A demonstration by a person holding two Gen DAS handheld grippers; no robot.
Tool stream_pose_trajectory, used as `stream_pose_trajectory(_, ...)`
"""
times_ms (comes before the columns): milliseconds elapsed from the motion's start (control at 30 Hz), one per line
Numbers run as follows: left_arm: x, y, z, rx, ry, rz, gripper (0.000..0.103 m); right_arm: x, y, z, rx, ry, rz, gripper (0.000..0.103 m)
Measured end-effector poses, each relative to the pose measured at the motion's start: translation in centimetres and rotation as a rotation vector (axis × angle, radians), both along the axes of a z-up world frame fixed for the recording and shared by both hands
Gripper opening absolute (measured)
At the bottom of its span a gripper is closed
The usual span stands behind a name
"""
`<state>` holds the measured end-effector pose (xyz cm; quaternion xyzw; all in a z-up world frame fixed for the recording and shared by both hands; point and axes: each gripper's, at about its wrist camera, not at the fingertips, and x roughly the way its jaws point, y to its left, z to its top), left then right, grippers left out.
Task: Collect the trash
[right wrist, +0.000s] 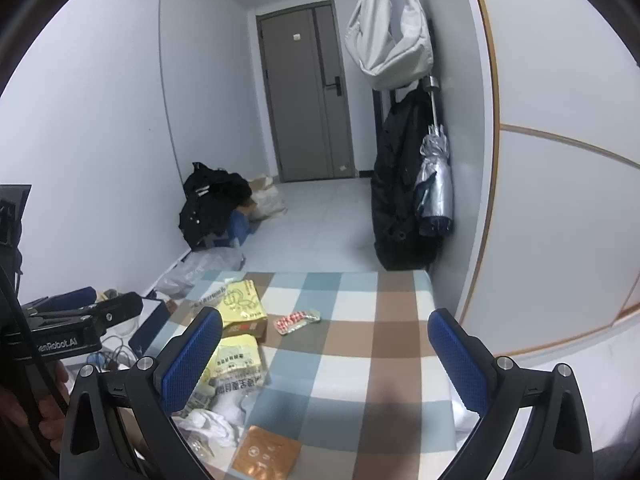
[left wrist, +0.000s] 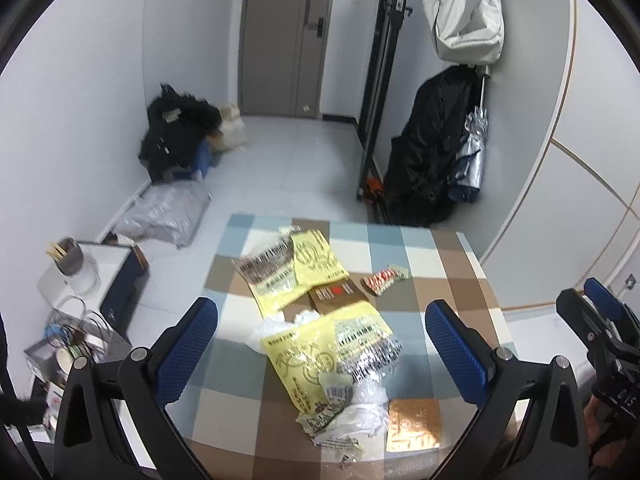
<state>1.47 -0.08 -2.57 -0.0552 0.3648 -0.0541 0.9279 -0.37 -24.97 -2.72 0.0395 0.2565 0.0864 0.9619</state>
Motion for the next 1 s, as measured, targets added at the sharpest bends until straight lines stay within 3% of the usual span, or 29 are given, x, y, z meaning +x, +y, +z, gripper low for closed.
stream_pose_trajectory(433,3.0,3.9,-6.0,-0.203,0.292,-0.018,0.097,4.2,0.9,-2.0,-0.008,0.104,0.015,0.103)
stream_pose_trajectory(633,4.0,3.9,-8.1,-0.246,0.399,-0.051,0.076,5.7,1.8,-2.9,-0.030,0.132,0.057,0.103)
stream_pose_trajectory(833,5.1,3.9,-9.3,-0.235,0.444,-0.066,0.059,6.7,2.0,-3.6,-0.004,0.177,0.073,0.103)
stream_pose_trajectory(1000,5.6,3.5,-10.1,-0.213,0.477,-0.071,0.039,6.8,2.2,-3.8,-0.010,0.179,0.081,0.103)
